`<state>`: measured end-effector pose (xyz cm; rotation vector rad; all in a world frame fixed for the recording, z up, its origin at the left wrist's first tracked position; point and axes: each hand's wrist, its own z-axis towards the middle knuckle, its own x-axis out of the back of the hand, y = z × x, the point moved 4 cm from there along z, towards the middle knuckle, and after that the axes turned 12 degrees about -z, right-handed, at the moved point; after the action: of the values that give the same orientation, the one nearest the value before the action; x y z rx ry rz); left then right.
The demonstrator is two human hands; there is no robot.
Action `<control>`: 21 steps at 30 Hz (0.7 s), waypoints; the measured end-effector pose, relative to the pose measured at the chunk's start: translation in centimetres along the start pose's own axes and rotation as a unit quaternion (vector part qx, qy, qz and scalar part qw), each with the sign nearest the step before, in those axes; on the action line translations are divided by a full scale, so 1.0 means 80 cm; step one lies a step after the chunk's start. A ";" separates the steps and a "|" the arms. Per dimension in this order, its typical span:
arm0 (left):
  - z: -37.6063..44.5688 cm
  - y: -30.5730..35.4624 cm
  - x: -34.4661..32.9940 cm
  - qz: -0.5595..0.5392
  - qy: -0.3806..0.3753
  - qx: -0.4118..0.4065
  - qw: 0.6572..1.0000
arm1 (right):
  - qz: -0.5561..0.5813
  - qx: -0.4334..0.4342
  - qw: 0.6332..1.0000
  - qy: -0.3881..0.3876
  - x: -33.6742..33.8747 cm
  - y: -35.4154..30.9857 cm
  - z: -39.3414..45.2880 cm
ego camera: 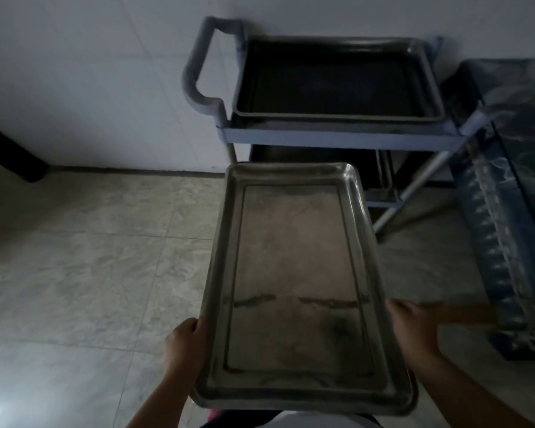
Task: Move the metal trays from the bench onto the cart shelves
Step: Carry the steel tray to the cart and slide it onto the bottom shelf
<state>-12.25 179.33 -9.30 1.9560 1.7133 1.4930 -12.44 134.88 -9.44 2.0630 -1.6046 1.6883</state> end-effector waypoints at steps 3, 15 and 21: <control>0.033 0.005 0.000 0.017 -0.035 -0.024 0.999 | -0.018 -0.032 0.999 0.015 -0.014 -0.001 -0.022; 0.086 -0.006 0.014 0.068 -0.089 -0.039 0.993 | -0.010 -0.131 0.991 0.023 -0.066 0.023 -0.086; 0.087 -0.049 -0.018 0.069 -0.079 0.002 0.994 | -0.025 -0.135 0.991 0.010 -0.086 0.056 -0.058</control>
<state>-9.63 182.77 -16.19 2.1701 1.5466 1.3332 -18.05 140.05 -14.98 1.9315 -1.6550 1.3834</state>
